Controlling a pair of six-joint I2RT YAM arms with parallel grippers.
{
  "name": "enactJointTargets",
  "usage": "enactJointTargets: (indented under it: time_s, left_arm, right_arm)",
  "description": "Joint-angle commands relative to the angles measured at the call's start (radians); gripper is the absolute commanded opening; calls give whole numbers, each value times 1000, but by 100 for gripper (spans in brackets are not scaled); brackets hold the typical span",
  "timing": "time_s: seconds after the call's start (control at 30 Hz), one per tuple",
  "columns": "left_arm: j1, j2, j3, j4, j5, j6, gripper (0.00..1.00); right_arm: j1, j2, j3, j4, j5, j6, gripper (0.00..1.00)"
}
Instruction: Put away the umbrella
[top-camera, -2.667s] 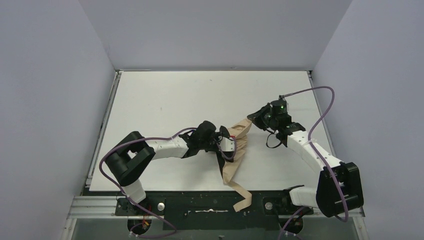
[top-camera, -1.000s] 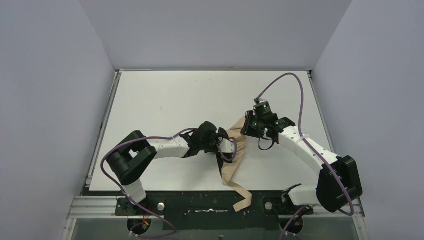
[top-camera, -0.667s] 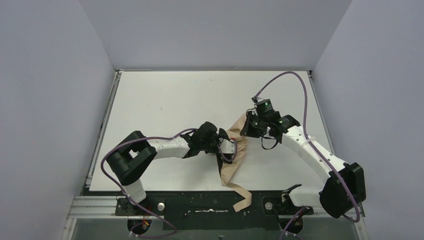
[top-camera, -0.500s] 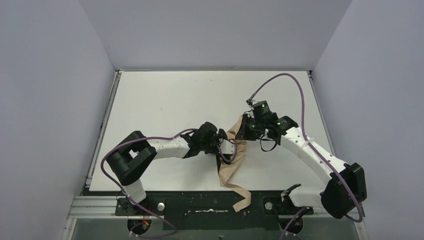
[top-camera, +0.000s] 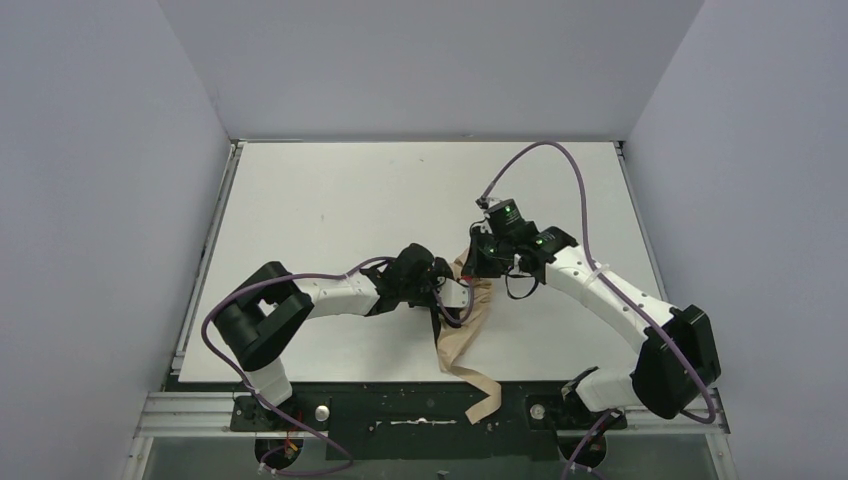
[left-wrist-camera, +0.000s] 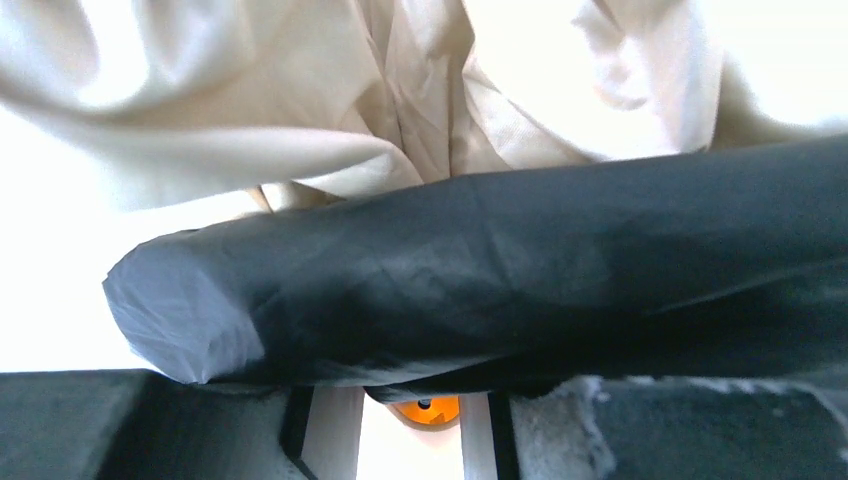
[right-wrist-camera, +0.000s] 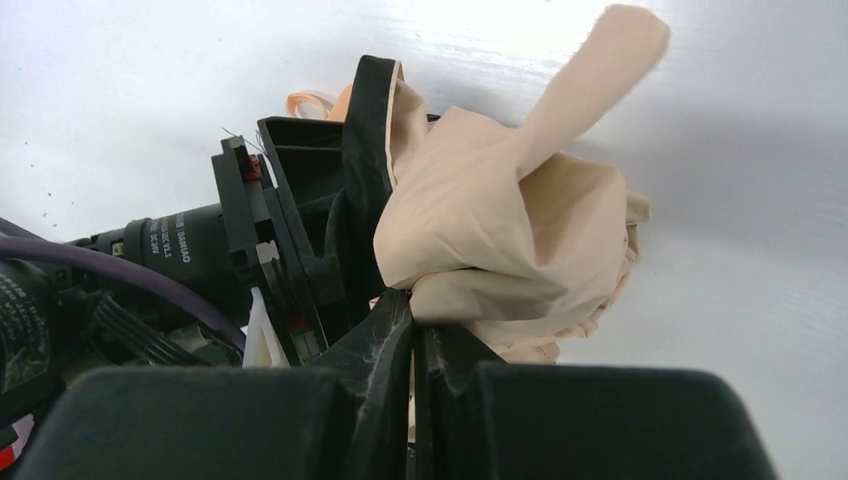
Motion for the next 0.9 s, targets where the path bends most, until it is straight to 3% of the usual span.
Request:
enactJointTargets:
  time_s: [0.0, 0.23, 0.5, 0.6, 0.73, 0.8, 0.87]
  left_arm:
    - [-10, 19, -3, -66, 21, 13, 0]
    - [-18, 21, -6, -66, 19, 19, 0]
    - [-21, 24, -3, -66, 18, 21, 0]
    - [-21, 25, -2, -67, 16, 22, 0]
    - [-23, 23, -2, -68, 13, 21, 0]
    - [-24, 24, -2, -68, 10, 21, 0]
    - [-27, 25, 2, -69, 10, 22, 0]
  right_arm:
    - [26, 24, 24, 190, -90, 43, 0]
    - [26, 105, 61, 466, -244, 147, 0]
    - [35, 237, 121, 547, -347, 165, 1]
    - [44, 268, 167, 413, -328, 90, 6]
    - [69, 285, 263, 58, -76, -115, 13]
    - [67, 283, 264, -21, -22, -178, 21]
    - [53, 276, 247, -55, -61, -214, 29]
